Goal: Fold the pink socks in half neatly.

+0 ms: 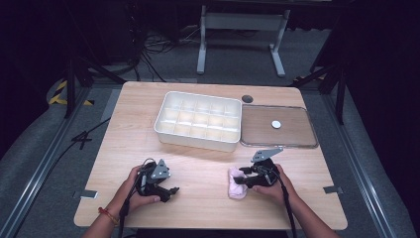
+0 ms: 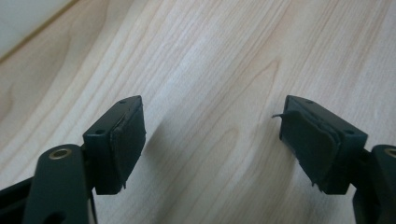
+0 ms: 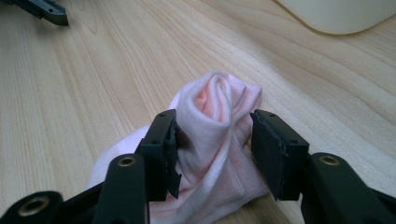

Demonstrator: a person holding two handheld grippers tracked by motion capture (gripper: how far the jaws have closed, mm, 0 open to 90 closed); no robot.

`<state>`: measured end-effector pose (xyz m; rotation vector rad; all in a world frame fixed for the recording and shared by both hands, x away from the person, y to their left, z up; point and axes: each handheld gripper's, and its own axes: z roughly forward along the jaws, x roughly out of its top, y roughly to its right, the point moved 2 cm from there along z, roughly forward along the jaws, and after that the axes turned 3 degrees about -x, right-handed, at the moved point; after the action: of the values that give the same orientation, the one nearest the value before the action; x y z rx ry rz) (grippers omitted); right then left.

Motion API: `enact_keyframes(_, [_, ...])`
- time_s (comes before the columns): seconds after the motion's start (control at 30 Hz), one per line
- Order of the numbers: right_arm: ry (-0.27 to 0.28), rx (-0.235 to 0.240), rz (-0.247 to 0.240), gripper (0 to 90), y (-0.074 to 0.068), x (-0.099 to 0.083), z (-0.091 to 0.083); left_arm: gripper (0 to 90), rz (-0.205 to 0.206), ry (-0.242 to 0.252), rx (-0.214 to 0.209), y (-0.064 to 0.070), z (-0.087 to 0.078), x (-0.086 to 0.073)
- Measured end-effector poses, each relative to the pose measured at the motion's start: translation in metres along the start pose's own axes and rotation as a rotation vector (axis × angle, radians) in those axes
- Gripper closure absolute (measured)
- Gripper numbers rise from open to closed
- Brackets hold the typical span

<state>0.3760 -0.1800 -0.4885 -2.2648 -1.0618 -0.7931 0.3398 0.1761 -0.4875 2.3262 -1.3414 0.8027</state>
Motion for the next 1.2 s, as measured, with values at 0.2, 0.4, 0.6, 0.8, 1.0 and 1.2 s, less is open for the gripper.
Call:
enact_keyframes(0.2, [-0.003, 0.073, 0.009, 66.4, 0.0, 0.001, 0.002, 22.7, -0.018, 0.03, -0.037, -0.005, -0.001, -0.007])
enact_keyframes(0.4, [0.001, 0.064, -0.028, 70.9, -0.004, 0.002, 0.001, 19.4, -0.028, 0.056, -0.028, -0.005, 0.001, -0.009])
enact_keyframes(0.6, [0.02, 0.041, -0.069, 72.3, -0.008, 0.002, -0.004, 18.7, -0.042, 0.066, -0.017, -0.003, 0.002, -0.008])
enact_keyframes(0.8, [0.064, 0.0, -0.122, 72.4, -0.012, 0.005, -0.016, 17.7, -0.041, 0.097, -0.022, -0.003, 0.005, -0.009])
enact_keyframes(1.0, [0.106, -0.043, -0.135, 72.4, -0.011, 0.007, -0.026, 16.8, -0.035, 0.096, -0.022, -0.004, 0.005, -0.009])
enact_keyframes(1.2, [0.157, -0.094, -0.153, 72.4, -0.01, 0.009, -0.039, 14.9, -0.034, 0.089, -0.024, -0.004, 0.006, -0.008])
